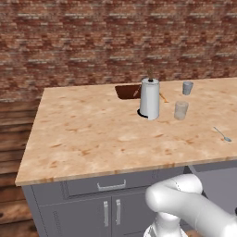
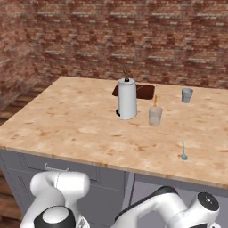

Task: Take the tongs from the drawer on the right and place them on the dining counter next to the tray containing the kebab skewer.

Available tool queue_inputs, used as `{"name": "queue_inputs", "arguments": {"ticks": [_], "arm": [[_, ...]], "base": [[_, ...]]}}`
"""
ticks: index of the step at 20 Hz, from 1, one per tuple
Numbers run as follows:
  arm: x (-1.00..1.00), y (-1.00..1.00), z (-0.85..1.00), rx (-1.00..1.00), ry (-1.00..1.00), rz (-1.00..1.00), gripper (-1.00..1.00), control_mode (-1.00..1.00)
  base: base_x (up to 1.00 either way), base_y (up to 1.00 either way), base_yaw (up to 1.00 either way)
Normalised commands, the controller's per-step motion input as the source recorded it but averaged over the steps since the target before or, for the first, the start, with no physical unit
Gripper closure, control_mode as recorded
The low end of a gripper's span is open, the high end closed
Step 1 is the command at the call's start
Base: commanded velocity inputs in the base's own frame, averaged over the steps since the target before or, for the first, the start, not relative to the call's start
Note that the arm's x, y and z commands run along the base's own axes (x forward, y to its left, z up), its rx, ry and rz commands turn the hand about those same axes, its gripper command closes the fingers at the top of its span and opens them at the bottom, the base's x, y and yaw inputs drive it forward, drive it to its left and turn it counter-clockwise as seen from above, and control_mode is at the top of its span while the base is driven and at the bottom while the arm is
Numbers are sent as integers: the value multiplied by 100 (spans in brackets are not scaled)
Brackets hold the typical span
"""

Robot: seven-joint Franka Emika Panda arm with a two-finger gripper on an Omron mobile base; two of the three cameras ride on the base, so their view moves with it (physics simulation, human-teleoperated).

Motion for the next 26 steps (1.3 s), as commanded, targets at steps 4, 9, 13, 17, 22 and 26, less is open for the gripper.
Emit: {"name": "queue_inputs", "arguments": {"ticks": [4,9,13,17,22,26], "arm": [[0,0,-18,0,-8,-8,-100,-100],[7,0,-16,0,-5,-8,-100,-100],[31,0,-6,0,-1,-8,-100,-100],[27,0,-6,0,0,-10,-100,-100],[9,-4,-19,-1,0,-9,-100,-100],[0,-22,-23,-1,0,-11,-100,-100]], "base": [[0,0,0],[0,0,0],[0,0,0],[0,0,0],[0,0,0],[0,0,0]]}}
